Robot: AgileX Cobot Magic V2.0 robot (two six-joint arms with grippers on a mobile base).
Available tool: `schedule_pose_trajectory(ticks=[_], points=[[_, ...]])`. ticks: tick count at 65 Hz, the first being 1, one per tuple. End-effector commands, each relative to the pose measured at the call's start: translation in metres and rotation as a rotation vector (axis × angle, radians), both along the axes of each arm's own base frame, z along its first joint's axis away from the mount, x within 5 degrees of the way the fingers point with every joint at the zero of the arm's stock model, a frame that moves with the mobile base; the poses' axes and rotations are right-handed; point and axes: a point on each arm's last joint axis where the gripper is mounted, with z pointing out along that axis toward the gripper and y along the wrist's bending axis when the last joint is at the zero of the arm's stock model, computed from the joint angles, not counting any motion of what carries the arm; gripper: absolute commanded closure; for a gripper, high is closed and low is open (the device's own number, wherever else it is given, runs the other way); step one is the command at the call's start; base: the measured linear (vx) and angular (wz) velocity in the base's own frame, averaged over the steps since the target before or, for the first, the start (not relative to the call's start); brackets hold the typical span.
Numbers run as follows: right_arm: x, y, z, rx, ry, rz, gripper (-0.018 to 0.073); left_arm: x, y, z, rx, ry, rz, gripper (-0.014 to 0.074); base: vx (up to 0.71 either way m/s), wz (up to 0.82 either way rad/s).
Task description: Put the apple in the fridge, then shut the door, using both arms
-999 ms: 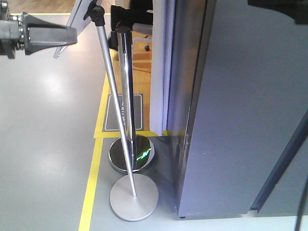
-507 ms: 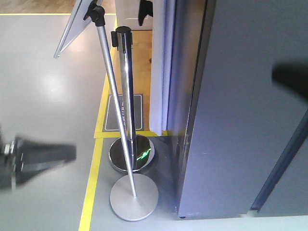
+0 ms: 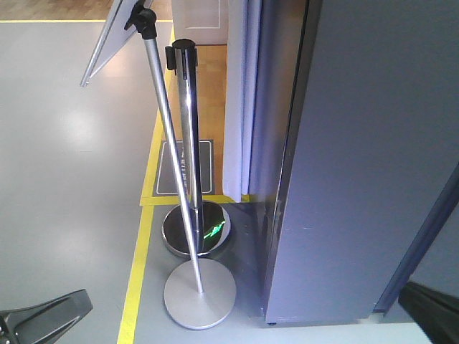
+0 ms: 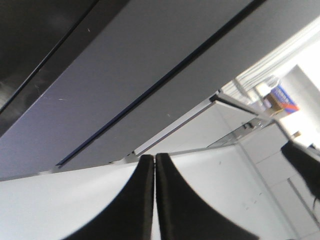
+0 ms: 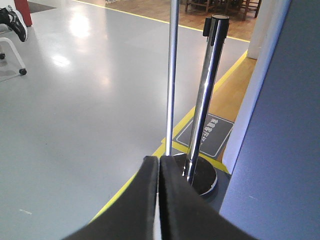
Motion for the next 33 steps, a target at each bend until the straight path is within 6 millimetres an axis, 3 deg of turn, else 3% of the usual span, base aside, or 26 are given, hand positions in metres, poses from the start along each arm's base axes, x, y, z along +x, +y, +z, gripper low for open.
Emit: schedule_pose_trajectory(ticks=[1, 17, 33], points=[[-0.002, 0.001, 0.008, 0.036, -0.038, -0.002, 0.0561, 0.003, -0.001, 0.015, -0.139, -0.022, 0.017, 0.0603, 0.0, 0.0], [-0.003, 0.003, 0.007, 0.04, -0.027, 0.02, 0.0561, 0.006, 0.002, 0.025, -0.277, -0.032, 0.063, 0.0603, 0.0, 0.0], [-0.003, 0.003, 0.007, 0.04, -0.027, 0.02, 0.0561, 0.002, -0.002, 0.029, -0.302, -0.052, -0.005, 0.0603, 0.0, 0.0]])
